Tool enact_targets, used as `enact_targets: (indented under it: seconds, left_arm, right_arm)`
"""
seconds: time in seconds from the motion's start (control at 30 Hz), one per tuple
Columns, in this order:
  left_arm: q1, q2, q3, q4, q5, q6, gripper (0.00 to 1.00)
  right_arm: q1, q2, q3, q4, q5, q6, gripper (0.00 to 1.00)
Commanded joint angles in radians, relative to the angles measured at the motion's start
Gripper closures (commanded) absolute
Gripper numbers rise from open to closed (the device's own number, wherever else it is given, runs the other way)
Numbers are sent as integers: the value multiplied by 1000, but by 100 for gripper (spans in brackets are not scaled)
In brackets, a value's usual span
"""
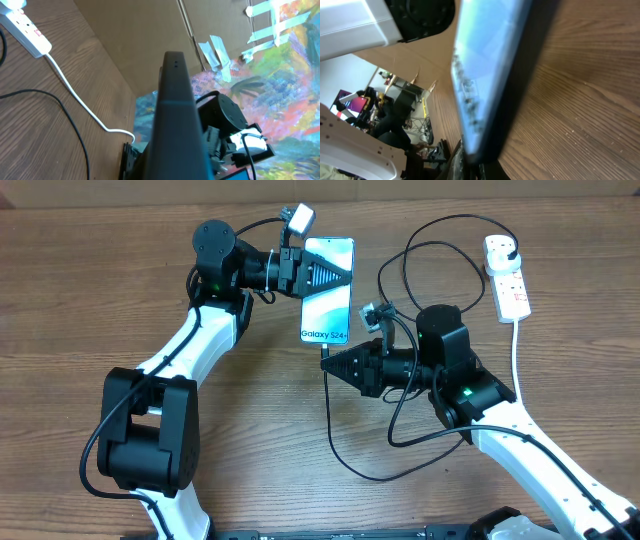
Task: Plug charger to phone and switch on socket
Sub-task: 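Align the plug under the phone's bottom port with the right gripper, then push the plug up into the phone's port with the right gripper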
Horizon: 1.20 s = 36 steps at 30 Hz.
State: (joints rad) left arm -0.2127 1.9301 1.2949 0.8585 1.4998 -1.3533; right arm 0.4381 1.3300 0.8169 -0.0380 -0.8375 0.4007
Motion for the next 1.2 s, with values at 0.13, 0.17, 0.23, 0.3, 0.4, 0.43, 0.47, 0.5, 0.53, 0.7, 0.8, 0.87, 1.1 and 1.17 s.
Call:
enact_targets:
  seconds: [0.13, 0.17, 0.23, 0.3, 0.4, 0.43, 0.47, 0.5, 0.53, 0.7, 0.8, 0.87, 1.1, 1.17]
  left_arm:
    - [-5, -36, 17, 5, 21, 23, 96]
    - [-5, -36, 17, 5, 19, 23, 96]
    - [-5, -36, 17, 5, 18, 28, 96]
    - [-3, -36, 17, 5, 15, 34, 96]
    - [-2, -36, 17, 5, 8, 34, 96]
    - [-2, -36, 17, 5, 5, 34, 96]
    - [-2, -36, 17, 5, 3, 34, 96]
    - [-2, -36, 17, 5, 0, 34, 96]
    - [-2, -36, 17, 5, -5, 34, 96]
    - [-2, -36, 17, 5, -10, 34, 96]
    - [-2, -36, 17, 5, -7, 34, 96]
    - [-2, -36, 17, 5, -3, 34, 96]
    - [-2, -36, 17, 5, 17, 35, 96]
    - [-2, -36, 17, 5, 18, 39, 96]
  right_arm:
    - [-2, 16, 0, 16, 5, 27, 96]
    - [-2, 16, 0, 16, 5, 27, 96]
    - [-2, 16, 0, 16, -10, 26, 96]
    - [-2, 16, 0, 21, -26, 26, 96]
    - [-2, 16, 0, 32, -45, 27, 96]
    - [-2, 16, 0, 38, -54, 27, 96]
    - [-2, 16, 0, 42, -55, 40, 96]
    - [-2, 16, 0, 43, -56, 46, 96]
    - [-2, 16, 0, 45, -60, 45, 96]
    - [-2, 16, 0, 45, -62, 45, 96]
    - [-2, 16, 0, 45, -62, 46, 96]
    - [-2, 16, 0, 46, -61, 46, 96]
    - [-2, 16, 0, 61, -61, 66, 96]
    - [-2, 16, 0, 67, -61, 68, 96]
